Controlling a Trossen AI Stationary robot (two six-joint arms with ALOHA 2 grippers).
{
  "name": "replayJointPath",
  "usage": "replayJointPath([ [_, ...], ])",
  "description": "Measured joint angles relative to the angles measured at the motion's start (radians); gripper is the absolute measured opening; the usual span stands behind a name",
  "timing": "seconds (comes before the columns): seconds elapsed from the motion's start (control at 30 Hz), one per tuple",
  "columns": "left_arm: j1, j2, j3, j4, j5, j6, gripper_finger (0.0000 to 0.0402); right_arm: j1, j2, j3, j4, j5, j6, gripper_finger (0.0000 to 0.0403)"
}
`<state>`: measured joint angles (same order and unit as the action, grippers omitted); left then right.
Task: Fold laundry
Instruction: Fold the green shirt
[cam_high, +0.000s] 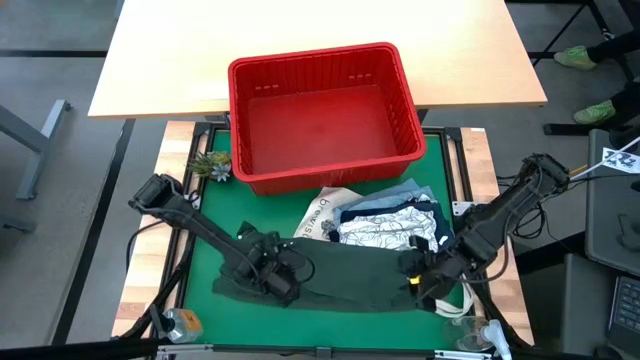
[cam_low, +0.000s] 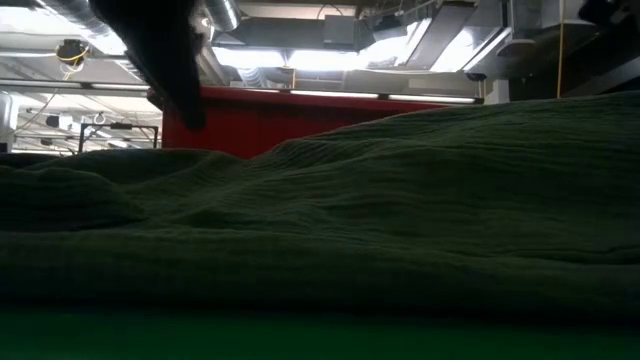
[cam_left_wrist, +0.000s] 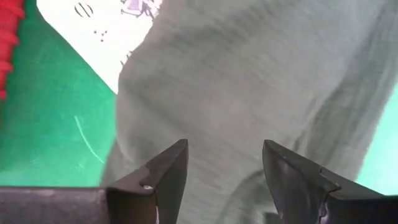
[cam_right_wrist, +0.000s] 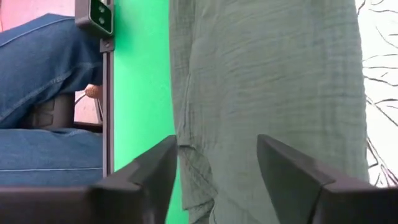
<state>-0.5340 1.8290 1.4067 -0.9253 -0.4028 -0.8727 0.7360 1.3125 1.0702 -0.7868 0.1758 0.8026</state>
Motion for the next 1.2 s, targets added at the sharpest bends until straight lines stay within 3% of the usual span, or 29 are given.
replayJointPath([
  [0.27,0.098,0.0,0.0,0.0,-0.002,0.132,0.0195,-0.081,0.0,0.0,-0.01,-0.019,-0.001,0.0267],
  [0.7,0.153,0.0,0.0,0.0,0.001,0.189,0.0195,-0.212,0.0,0.0,-0.279,-0.083,-0.047,0.0268],
  [1.2,0.156,0.0,0.0,0.002,0.0,0.201,0.0195,-0.214,0.012,-0.039,-0.265,-0.188,0.003,0.0268],
])
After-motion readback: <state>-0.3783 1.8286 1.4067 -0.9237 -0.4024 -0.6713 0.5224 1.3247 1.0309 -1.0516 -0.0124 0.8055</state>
